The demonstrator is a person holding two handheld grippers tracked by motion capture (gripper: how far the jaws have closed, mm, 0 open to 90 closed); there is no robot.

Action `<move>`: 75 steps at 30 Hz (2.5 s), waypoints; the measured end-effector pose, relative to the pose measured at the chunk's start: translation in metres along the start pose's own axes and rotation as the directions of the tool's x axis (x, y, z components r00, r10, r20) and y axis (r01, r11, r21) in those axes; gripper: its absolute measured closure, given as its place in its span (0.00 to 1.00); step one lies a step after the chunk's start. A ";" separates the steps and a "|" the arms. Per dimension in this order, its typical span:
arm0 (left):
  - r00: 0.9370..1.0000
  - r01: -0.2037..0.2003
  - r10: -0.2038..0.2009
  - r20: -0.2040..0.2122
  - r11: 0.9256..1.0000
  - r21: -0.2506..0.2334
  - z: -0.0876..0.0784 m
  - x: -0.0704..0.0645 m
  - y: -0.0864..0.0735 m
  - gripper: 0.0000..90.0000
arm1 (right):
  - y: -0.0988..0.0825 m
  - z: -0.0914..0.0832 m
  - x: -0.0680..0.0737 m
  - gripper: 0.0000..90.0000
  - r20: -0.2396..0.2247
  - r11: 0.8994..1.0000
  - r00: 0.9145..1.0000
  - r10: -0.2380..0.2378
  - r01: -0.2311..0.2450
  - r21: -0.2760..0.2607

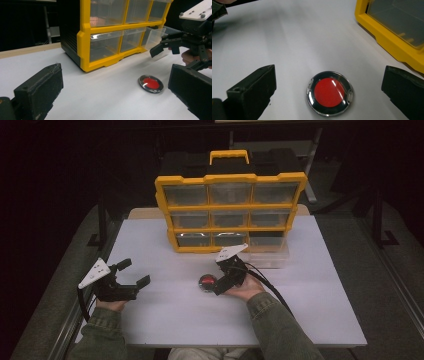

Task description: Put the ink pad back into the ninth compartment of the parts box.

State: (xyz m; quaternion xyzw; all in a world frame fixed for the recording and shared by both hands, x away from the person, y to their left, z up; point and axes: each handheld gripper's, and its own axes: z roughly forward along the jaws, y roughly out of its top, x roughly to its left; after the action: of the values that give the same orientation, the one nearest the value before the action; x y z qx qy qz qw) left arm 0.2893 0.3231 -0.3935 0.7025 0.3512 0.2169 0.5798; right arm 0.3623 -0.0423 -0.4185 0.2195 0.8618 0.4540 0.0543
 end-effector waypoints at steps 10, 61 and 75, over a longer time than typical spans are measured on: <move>1.000 0.005 -0.005 -0.002 1.000 -0.004 0.001 0.001 0.000 0.00 | 0.002 0.013 -0.001 0.00 -0.008 0.999 1.000 -0.008 0.008 0.053; 1.000 0.006 -0.006 0.017 1.000 0.013 0.005 0.000 -0.002 0.00 | -0.007 0.042 -0.002 0.27 0.035 0.973 0.997 -0.074 0.064 0.224; 1.000 0.004 -0.004 0.017 1.000 0.016 0.005 -0.001 -0.002 0.00 | -0.006 0.040 0.001 0.32 0.059 0.974 0.996 -0.065 0.050 0.222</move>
State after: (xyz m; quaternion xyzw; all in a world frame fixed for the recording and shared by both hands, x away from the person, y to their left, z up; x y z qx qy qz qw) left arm 0.2922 0.3193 -0.3967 0.7082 0.3496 0.2069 0.5774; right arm 0.3710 -0.0145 -0.4469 0.2142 0.9106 0.3463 0.0712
